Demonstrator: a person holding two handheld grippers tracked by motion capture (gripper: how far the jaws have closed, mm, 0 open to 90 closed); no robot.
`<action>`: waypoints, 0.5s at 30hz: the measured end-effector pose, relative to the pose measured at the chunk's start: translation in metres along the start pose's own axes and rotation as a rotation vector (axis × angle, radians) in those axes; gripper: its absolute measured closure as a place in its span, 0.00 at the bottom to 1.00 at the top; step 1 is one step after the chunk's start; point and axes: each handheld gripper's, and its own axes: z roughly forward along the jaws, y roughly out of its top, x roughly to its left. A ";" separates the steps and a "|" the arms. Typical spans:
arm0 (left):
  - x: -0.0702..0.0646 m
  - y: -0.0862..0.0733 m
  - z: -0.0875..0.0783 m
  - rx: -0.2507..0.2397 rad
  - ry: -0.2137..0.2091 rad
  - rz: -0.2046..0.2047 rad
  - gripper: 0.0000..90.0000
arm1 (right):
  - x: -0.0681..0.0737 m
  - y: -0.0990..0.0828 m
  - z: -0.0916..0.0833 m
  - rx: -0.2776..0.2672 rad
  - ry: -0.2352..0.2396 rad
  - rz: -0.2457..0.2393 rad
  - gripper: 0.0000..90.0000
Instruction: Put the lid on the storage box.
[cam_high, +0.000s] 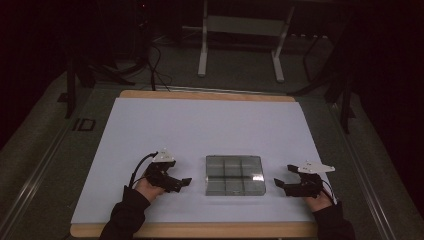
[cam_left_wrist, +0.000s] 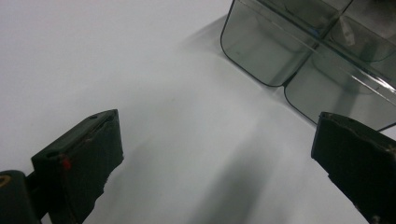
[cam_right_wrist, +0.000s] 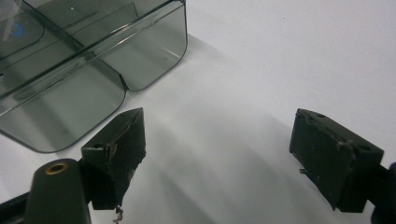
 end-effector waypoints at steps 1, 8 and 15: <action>0.000 -0.001 -0.001 0.000 0.003 -0.002 0.03 | 0.000 -0.001 -0.001 -0.001 -0.004 0.001 0.20; -0.002 -0.007 -0.005 -0.006 0.028 0.007 0.03 | -0.002 -0.004 -0.006 -0.005 -0.019 0.005 0.20; 0.000 -0.014 -0.013 -0.033 0.049 -0.005 0.03 | -0.003 -0.008 -0.009 -0.010 -0.036 0.011 0.20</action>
